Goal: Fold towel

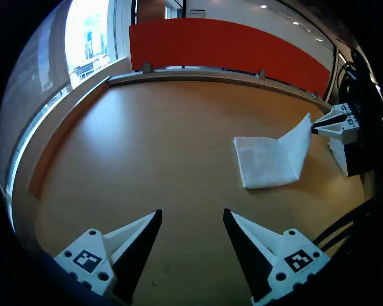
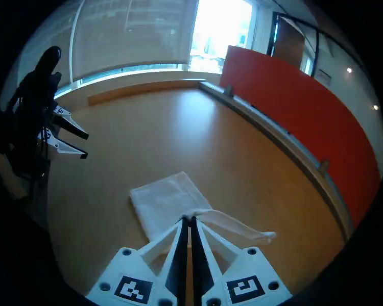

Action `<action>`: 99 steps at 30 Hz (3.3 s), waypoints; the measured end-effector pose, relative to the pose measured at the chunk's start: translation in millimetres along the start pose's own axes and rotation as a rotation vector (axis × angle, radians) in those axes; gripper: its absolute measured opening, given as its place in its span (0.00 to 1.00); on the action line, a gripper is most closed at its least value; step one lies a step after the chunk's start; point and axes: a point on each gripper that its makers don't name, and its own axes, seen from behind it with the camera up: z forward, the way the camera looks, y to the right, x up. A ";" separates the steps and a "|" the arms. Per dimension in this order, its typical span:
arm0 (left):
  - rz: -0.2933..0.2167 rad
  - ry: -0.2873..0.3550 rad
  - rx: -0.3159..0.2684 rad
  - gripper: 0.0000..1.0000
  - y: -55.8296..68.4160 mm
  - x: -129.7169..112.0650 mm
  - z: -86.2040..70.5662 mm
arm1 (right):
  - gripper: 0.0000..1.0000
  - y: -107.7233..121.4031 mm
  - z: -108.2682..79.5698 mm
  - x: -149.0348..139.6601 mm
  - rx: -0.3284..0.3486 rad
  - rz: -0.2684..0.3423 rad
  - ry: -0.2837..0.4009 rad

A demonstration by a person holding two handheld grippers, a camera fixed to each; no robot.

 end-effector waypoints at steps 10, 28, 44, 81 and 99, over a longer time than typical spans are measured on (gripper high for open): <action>-0.035 0.015 0.014 0.88 -14.2 -6.1 -15.2 | 0.04 -39.6 42.1 17.9 0.102 -0.074 -0.042; -0.105 0.013 0.058 0.88 -37.2 -24.5 -27.5 | 0.09 -82.6 110.2 -5.1 0.211 -0.069 -0.142; -0.089 0.014 0.050 0.88 -29.4 -18.1 -23.2 | 0.69 -73.0 99.1 -13.0 0.183 -0.051 -0.132; -0.071 0.016 0.028 0.88 -11.7 -12.6 -17.4 | 0.56 -55.6 58.9 -108.2 0.083 0.099 -0.221; -0.067 0.013 0.031 0.88 -12.1 -12.0 -15.2 | 0.05 -55.1 62.1 -108.1 0.081 0.149 -0.211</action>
